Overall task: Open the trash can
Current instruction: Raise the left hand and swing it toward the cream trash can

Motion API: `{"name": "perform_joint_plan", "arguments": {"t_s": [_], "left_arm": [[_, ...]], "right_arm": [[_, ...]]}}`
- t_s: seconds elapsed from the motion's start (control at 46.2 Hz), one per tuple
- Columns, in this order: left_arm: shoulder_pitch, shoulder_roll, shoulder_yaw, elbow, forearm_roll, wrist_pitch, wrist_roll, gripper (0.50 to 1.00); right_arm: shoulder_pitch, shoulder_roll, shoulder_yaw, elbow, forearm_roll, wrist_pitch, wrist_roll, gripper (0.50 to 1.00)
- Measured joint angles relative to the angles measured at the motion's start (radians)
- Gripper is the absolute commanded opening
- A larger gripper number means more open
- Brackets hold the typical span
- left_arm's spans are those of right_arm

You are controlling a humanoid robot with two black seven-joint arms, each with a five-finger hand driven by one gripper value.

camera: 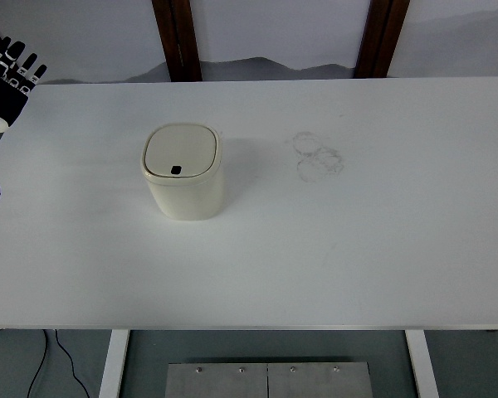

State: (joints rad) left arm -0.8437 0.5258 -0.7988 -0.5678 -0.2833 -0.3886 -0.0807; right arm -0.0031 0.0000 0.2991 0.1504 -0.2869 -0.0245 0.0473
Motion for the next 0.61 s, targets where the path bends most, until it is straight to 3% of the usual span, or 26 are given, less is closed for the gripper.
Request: {"name": "perform_joint_plan", "arguments": {"t_s": [0.217,0.606], "left_arm": [[-0.096,0.065,0.169,-0.115,0.047,0.020,0.000,1.000],[-0.407,0.132,0.627,-0.281,0.138,0.017,0.005,1.000]], "right_arm": [[0.000,0.000,0.000,0.000,0.000,0.000,0.000,0.991],[0.000,0.000,0.000,0.000,0.000,0.000,0.000,0.991]]}}
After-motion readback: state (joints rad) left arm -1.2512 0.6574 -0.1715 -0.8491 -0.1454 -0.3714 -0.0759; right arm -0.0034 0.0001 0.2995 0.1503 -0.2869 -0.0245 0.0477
